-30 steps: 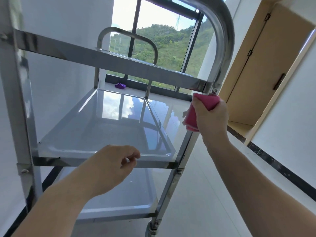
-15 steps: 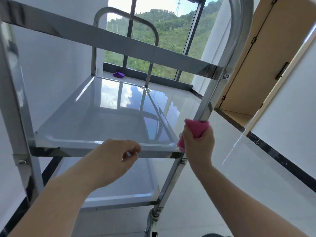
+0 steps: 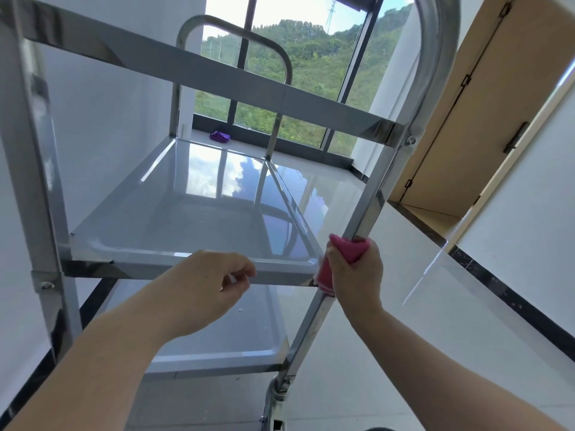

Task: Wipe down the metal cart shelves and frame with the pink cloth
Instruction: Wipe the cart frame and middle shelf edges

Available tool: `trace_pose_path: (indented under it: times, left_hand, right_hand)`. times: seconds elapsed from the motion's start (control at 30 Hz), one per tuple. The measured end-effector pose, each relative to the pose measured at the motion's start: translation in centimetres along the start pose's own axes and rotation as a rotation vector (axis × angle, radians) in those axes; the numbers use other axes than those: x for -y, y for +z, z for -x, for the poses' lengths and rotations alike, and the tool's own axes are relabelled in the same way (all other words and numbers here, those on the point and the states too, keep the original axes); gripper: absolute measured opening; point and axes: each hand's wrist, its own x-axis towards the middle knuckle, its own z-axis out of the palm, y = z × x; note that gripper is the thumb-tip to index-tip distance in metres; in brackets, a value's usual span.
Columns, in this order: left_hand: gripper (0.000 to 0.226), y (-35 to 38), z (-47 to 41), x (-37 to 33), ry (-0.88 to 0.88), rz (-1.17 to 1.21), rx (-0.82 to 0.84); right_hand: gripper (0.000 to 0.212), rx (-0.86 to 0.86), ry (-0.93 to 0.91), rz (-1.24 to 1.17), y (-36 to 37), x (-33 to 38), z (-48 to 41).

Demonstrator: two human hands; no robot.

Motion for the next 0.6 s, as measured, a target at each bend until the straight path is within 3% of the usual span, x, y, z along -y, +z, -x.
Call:
trace_pose_path:
  times: [0.23,0.37,0.6]
  left_hand:
    - [0.011,0.0,-0.4,0.3,0.010,0.021,-0.001]
    - [0.011,0.2,-0.6,0.1,0.033,0.028,-0.009]
    - [0.012,0.0,-0.3,0.6,0.002,0.006,0.006]
  right_hand:
    - [0.028,-0.062,-0.125,-0.134,-0.8,9.3,-6.2]
    - [0.039,-0.066,-0.143,-0.120,-1.0,8.2,-6.6]
    - [0.032,-0.081,-0.220,-0.097,-1.8,7.0,-2.4]
